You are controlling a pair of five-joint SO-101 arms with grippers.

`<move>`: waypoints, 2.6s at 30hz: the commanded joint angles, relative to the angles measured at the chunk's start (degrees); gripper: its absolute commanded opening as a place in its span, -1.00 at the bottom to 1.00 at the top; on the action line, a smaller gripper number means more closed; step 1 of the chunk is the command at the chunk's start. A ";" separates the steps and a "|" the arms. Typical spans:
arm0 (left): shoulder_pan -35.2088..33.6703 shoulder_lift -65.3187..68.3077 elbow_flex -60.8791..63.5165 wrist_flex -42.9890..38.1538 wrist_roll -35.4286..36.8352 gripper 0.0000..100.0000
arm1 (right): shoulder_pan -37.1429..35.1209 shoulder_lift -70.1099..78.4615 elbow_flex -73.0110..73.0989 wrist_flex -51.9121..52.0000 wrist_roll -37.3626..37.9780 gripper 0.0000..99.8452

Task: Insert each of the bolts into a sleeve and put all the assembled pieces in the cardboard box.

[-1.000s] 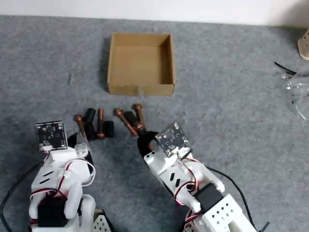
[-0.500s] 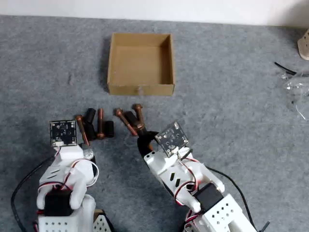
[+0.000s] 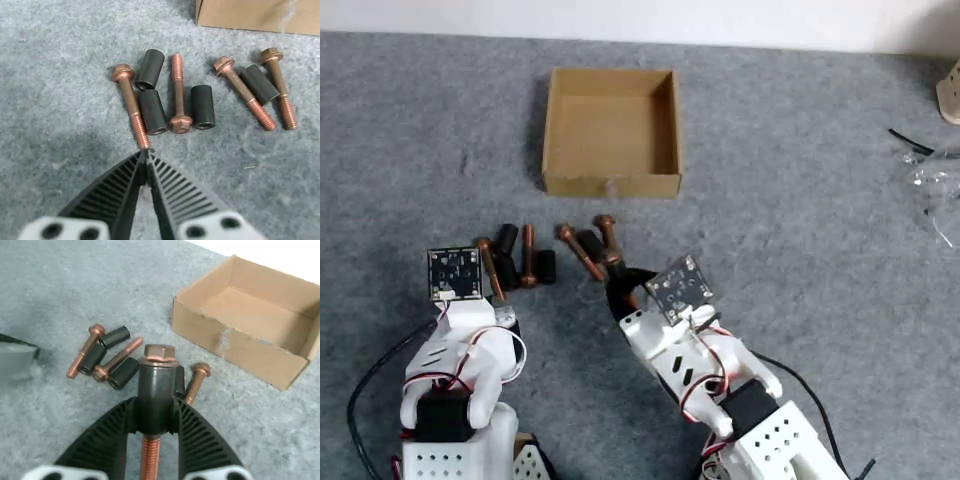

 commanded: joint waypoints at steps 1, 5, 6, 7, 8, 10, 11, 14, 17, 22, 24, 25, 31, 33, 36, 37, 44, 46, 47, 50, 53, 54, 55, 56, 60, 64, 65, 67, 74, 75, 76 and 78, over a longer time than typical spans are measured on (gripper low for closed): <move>-0.75 -0.48 -0.48 -1.49 -0.09 -0.99 | 3.03 -1.10 -2.24 -0.31 -0.26 -0.99; -0.75 -0.48 -0.22 -1.58 -0.18 -0.99 | 4.70 1.45 -7.52 0.04 -0.18 -0.99; -0.75 -0.48 -0.13 -1.58 -0.18 -0.99 | 5.23 3.38 -9.36 0.04 0.35 -0.99; -0.75 -0.48 -0.13 -1.58 -0.09 -0.99 | 5.49 5.93 -11.47 0.04 1.23 -0.99; -0.75 -0.48 -0.13 -1.58 -0.09 -0.99 | 5.49 9.01 -13.85 0.04 1.93 -0.99; -0.75 -0.48 -0.13 -1.58 -0.18 -0.99 | 6.37 16.48 -18.95 0.04 2.20 -0.99; -0.75 -0.48 -0.13 -1.58 -0.18 -0.99 | 6.64 20.62 -21.58 0.04 2.29 -0.99; -0.75 -0.48 -0.13 -1.58 -0.18 -0.99 | 7.34 33.19 -30.81 0.04 2.55 -0.99; -0.75 -0.48 -0.13 -1.58 -0.18 -0.99 | 10.24 44.97 -40.57 0.04 2.55 -0.99; -0.75 -0.48 -0.13 -1.58 -0.18 -0.99 | 16.22 61.23 -57.19 0.13 2.55 -0.99; -0.75 -0.48 -0.13 -1.58 -0.18 -0.99 | 17.80 66.86 -63.60 1.80 2.64 -0.99; -0.75 -0.48 -0.13 -1.58 -0.18 -0.99 | 18.33 69.49 -67.12 3.03 2.64 -0.99; -0.75 -0.48 0.13 -2.73 -0.18 -0.99 | 20.44 86.37 -87.60 10.33 2.64 -0.99; -0.75 -0.48 0.13 -2.73 -0.18 -0.99 | 20.79 91.91 -93.76 11.65 2.64 -0.99; -0.75 -0.48 0.13 -2.73 -0.18 -0.99 | 20.88 99.74 -102.46 12.88 2.64 -0.99; -0.75 -0.48 0.13 -2.73 -0.18 -0.99 | 20.88 102.11 -105.19 13.49 2.64 -0.99; -0.75 -0.48 0.13 -2.81 -0.18 -0.99 | 20.97 117.41 -122.77 21.49 2.64 -0.98; -0.75 -0.48 0.13 -2.81 -0.18 -0.99 | 20.97 120.84 -126.90 23.78 2.64 -0.98; -0.75 -0.48 0.13 -2.81 -0.18 -0.99 | 20.97 122.42 -128.92 24.92 2.64 -0.98; -0.75 -0.48 0.13 -2.81 -0.18 -0.99 | 20.97 126.20 -134.20 27.74 2.64 -0.98; -0.75 -0.48 0.13 -2.81 -0.18 -0.99 | 20.97 129.45 -138.33 29.58 2.64 -0.98; -0.75 -0.48 0.13 -2.81 -0.18 -0.99 | 20.97 130.42 -139.47 29.93 2.64 -0.98; -0.75 -0.48 0.13 -2.81 -0.18 -0.99 | 20.97 131.21 -140.53 30.29 2.64 -0.98; -0.75 -0.48 0.13 -2.81 -0.18 -0.99 | 20.97 131.91 -141.58 30.90 2.64 -0.98; -0.75 -0.48 0.22 -2.81 -0.18 -0.99 | 20.97 133.85 -145.10 34.33 2.64 -0.90; -0.75 -0.48 0.22 -2.81 -0.26 -0.99 | 21.14 134.37 -147.47 37.14 2.64 -0.60; -0.75 -0.48 0.22 -2.81 -0.26 -0.99 | 21.32 134.37 -147.56 37.32 2.64 -0.53; -0.75 -0.48 0.22 -2.81 -0.26 -0.99 | 21.58 134.37 -147.74 37.58 2.64 -0.45; -0.75 -0.48 0.22 -2.81 -0.26 -0.99 | 22.90 133.85 -147.91 38.46 2.29 -0.45; -0.75 -0.48 0.22 -2.81 -0.26 -0.99 | 23.08 133.76 -148.88 39.25 2.20 -0.45; -0.66 -0.48 0.22 -2.81 -0.26 -0.99 | 23.08 133.67 -150.73 40.48 2.20 -0.45; -0.66 -0.48 0.22 -2.81 -0.26 -0.99 | 23.08 133.32 -154.51 44.53 2.20 -0.45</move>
